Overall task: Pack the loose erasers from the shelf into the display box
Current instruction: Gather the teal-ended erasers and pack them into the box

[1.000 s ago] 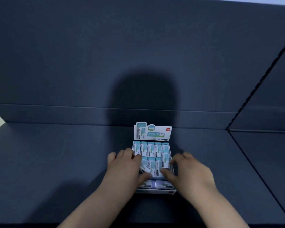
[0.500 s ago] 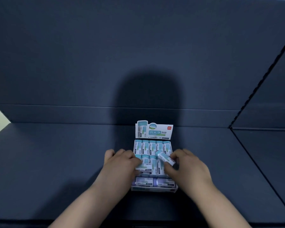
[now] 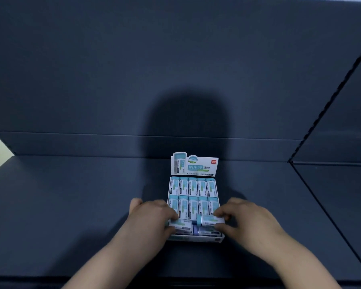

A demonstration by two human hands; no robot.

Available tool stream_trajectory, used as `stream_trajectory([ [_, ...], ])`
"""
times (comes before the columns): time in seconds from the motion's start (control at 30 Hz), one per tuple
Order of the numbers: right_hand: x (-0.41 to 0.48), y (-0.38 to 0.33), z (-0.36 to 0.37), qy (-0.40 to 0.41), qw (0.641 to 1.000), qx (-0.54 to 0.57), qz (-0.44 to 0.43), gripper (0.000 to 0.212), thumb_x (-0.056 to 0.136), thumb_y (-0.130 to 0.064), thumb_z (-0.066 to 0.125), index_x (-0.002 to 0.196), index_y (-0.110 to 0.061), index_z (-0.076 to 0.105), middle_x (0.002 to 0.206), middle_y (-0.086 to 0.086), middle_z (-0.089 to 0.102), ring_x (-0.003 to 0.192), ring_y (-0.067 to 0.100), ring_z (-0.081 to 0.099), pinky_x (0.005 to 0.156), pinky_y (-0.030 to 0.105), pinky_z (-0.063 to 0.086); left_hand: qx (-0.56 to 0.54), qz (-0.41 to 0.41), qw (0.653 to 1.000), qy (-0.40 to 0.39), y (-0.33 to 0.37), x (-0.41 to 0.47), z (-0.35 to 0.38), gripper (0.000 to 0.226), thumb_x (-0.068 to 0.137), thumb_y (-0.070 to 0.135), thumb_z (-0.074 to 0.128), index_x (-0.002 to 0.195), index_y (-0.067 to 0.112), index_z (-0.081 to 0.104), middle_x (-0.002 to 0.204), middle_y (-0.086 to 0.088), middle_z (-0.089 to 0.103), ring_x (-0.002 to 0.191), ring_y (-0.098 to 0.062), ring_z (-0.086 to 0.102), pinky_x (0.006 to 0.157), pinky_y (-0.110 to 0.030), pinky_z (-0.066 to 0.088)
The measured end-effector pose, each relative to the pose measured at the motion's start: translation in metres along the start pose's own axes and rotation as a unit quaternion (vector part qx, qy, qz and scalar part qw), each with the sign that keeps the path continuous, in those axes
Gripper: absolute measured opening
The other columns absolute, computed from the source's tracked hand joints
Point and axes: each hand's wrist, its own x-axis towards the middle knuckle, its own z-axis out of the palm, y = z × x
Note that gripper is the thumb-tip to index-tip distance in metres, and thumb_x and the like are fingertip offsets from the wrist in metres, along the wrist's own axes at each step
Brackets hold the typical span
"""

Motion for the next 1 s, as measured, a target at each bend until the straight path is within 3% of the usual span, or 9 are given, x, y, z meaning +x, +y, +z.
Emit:
stream_trajectory([
  [0.3, -0.003, -0.003, -0.003, -0.024, 1.0, -0.008, -0.004, 0.032, 0.081, -0.045, 0.061, 0.112, -0.041, 0.059, 0.1, -0.016, 0.053, 0.1, 0.003, 0.052, 0.076, 0.021, 0.039, 0.013, -0.009, 1.0, -0.015, 0.008, -0.002, -0.004, 0.025, 0.089, 0.026, 0.052, 0.11, 0.031, 0.065, 0.112, 0.013, 0.054, 0.105, -0.007, 0.052, 0.073, -0.029, 0.014],
  [0.37, -0.003, -0.005, -0.001, -0.026, 1.0, -0.006, 0.0, 0.033, 0.081, -0.045, 0.06, 0.113, -0.04, 0.059, 0.104, -0.015, 0.055, 0.101, 0.004, 0.053, 0.079, 0.022, 0.04, 0.036, 0.027, 0.999, -0.004, 0.008, -0.004, -0.001, 0.013, 0.074, 0.03, 0.07, 0.086, 0.033, 0.07, 0.088, 0.013, 0.058, 0.081, -0.004, 0.058, 0.068, -0.024, 0.02],
  [0.43, -0.004, -0.005, 0.0, -0.025, 1.0, 0.001, 0.007, 0.031, 0.081, -0.044, 0.061, 0.111, -0.04, 0.059, 0.104, -0.014, 0.056, 0.099, 0.005, 0.054, 0.079, 0.022, 0.041, 0.053, 0.033, 0.997, -0.035, 0.005, -0.005, 0.0, 0.025, 0.04, 0.032, 0.084, 0.054, 0.033, 0.064, 0.057, 0.015, 0.052, 0.051, 0.002, 0.051, 0.069, -0.009, 0.011],
  [0.57, -0.007, -0.007, 0.001, -0.027, 0.999, 0.02, 0.022, 0.026, 0.078, -0.04, 0.065, 0.102, -0.037, 0.056, 0.092, -0.015, 0.058, 0.089, 0.004, 0.054, 0.071, 0.022, 0.039, 0.079, 0.023, 0.996, -0.04, 0.003, -0.011, 0.008, 0.034, 0.025, 0.021, 0.082, 0.05, 0.032, 0.061, 0.054, 0.017, 0.048, 0.049, 0.002, 0.048, 0.078, -0.01, 0.006],
  [0.67, -0.008, -0.007, 0.002, -0.024, 0.999, 0.03, 0.026, 0.023, 0.078, -0.039, 0.066, 0.099, -0.036, 0.057, 0.091, -0.016, 0.06, 0.087, 0.004, 0.054, 0.071, 0.021, 0.04, 0.039, 0.02, 0.999, -0.008, 0.003, -0.014, 0.011, 0.032, 0.034, 0.016, 0.084, 0.055, 0.032, 0.065, 0.06, 0.016, 0.049, 0.052, 0.0, 0.05, 0.078, -0.01, 0.011],
  [0.8, -0.011, -0.004, 0.005, -0.012, 1.0, 0.026, 0.011, 0.023, 0.082, -0.043, 0.06, 0.104, -0.038, 0.061, 0.093, -0.02, 0.055, 0.095, 0.0, 0.054, 0.077, 0.018, 0.041, -0.021, 0.019, 0.998, 0.049, 0.003, -0.019, 0.011, 0.011, 0.055, 0.026, 0.073, 0.054, 0.032, 0.064, 0.057, 0.015, 0.051, 0.05, 0.002, 0.05, 0.075, -0.011, 0.018],
  [0.87, -0.012, -0.003, 0.006, -0.001, 0.999, 0.036, 0.007, 0.021, 0.082, -0.042, 0.059, 0.103, -0.039, 0.061, 0.092, -0.022, 0.055, 0.094, -0.002, 0.053, 0.078, 0.018, 0.041, -0.056, 0.007, 0.996, 0.068, 0.001, -0.019, 0.012, 0.016, 0.054, 0.025, 0.078, 0.057, 0.033, 0.064, 0.059, 0.017, 0.053, 0.054, 0.005, 0.049, 0.073, -0.011, 0.021],
  [0.93, -0.013, -0.001, 0.008, 0.0, 0.999, 0.046, 0.011, 0.017, 0.082, -0.039, 0.06, 0.099, -0.039, 0.061, 0.09, -0.021, 0.055, 0.09, -0.001, 0.052, 0.076, 0.018, 0.042, -0.077, -0.006, 0.994, 0.08, 0.0, -0.019, 0.01, 0.019, 0.06, 0.023, 0.081, 0.064, 0.034, 0.066, 0.064, 0.019, 0.053, 0.071, 0.001, 0.051, 0.071, -0.011, 0.023],
  [1.0, -0.012, 0.003, 0.012, 0.004, 0.997, 0.073, 0.022, 0.014, 0.08, -0.038, 0.064, 0.092, -0.041, 0.061, 0.087, -0.019, 0.057, 0.087, 0.0, 0.054, 0.076, 0.02, 0.045, -0.093, -0.037, 0.991, 0.087, -0.002, -0.016, 0.004, 0.012, 0.079, 0.028, 0.07, 0.087, 0.036, 0.069, 0.076, 0.02, 0.053, 0.087, 0.0, 0.051, 0.073, -0.016, 0.029],
])
